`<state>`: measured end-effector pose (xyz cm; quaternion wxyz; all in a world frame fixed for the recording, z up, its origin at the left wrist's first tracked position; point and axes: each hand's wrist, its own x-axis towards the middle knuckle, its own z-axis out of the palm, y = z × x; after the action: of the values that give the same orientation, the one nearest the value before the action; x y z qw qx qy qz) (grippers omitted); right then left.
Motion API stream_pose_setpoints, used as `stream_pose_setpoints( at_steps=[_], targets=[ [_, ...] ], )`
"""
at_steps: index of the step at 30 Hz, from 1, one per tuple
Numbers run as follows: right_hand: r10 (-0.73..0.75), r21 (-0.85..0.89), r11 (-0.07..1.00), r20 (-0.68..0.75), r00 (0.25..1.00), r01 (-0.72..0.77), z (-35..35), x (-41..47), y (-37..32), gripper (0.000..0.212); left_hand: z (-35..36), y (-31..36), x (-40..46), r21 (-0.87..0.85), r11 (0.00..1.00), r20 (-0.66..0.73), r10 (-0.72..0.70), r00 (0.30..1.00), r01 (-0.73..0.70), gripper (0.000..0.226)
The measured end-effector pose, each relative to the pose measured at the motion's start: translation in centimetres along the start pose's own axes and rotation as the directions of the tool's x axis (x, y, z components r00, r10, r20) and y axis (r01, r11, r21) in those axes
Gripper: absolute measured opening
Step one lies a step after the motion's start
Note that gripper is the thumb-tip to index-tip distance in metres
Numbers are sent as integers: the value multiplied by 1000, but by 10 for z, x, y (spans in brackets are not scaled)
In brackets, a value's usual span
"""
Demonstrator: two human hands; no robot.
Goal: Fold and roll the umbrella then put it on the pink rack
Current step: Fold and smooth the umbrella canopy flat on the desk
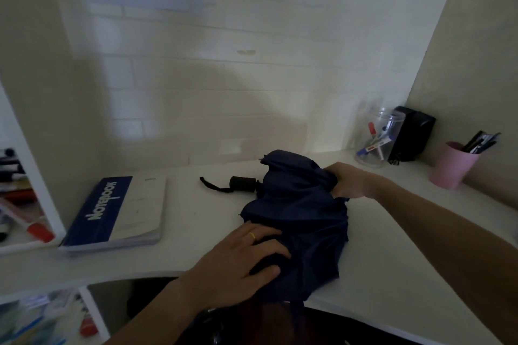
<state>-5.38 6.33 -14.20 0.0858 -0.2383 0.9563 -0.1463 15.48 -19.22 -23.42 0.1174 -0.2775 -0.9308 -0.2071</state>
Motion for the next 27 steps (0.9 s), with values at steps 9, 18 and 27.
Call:
stream_pose_setpoints(
  at_steps=[9,18,27],
  targets=[
    [-160,-162,981,-384,909,104,9,-11,18,29,3,-7,16,70,997,34,22,999,-25,40],
    [-146,67,944,-795,590,323,32,-115,-20,44,6,-9,13,63,997,-65,39,997,-34,38],
    [-279,66,931,-503,818,359,108,-161,-20,19,-3,-2,16,-42,998,-39,-55,998,53,37]
  ],
)
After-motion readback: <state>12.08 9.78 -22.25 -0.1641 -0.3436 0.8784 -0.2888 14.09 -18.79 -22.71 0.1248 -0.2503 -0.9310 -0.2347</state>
